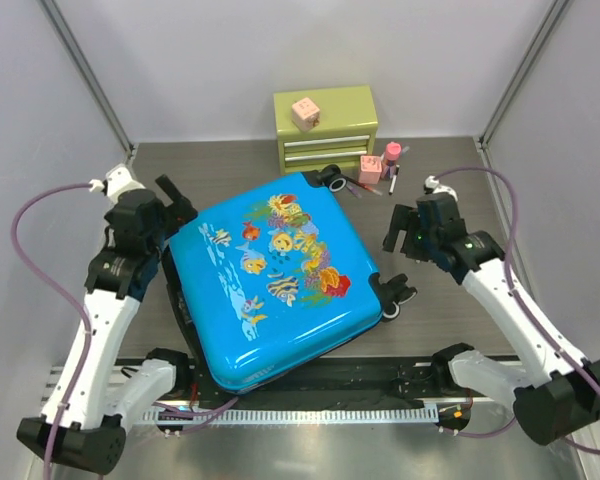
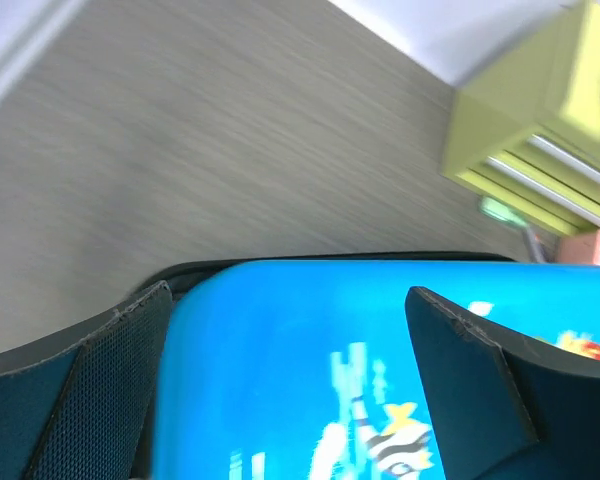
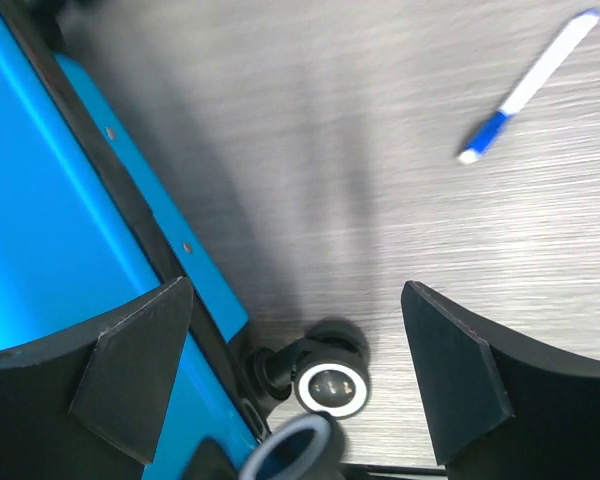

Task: Pack the luggage
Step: Zip the luggage at the center of the board.

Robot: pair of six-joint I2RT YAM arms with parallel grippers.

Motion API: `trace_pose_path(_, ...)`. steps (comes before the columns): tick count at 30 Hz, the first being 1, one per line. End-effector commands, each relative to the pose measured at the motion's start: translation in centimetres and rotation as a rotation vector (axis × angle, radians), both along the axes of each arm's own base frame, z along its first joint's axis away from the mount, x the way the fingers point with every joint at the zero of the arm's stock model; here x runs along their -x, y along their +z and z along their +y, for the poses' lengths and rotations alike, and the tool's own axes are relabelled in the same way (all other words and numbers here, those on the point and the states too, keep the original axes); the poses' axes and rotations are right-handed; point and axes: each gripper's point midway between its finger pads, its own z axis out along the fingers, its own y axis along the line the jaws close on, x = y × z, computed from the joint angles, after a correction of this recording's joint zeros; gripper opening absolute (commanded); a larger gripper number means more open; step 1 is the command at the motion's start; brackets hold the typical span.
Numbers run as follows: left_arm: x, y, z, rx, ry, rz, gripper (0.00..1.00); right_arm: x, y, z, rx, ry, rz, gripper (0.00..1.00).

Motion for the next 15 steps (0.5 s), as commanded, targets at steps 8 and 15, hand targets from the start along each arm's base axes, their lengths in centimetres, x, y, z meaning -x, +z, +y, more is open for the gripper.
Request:
trace_pose_path(8, 6.2, -9.8, 7.2, -0.027, 0.175, 0.264, 1.00, 5.2, 5.4, -0.7, -0.209, -0.028, -0.100, 0.99)
trace_pose_path(15, 6.0, -12.1, 6.6, 0.089, 0.138, 0.265, 0.96, 8.3, 6.4, -2.4, -0.275, -0.130, -0.166, 1.00)
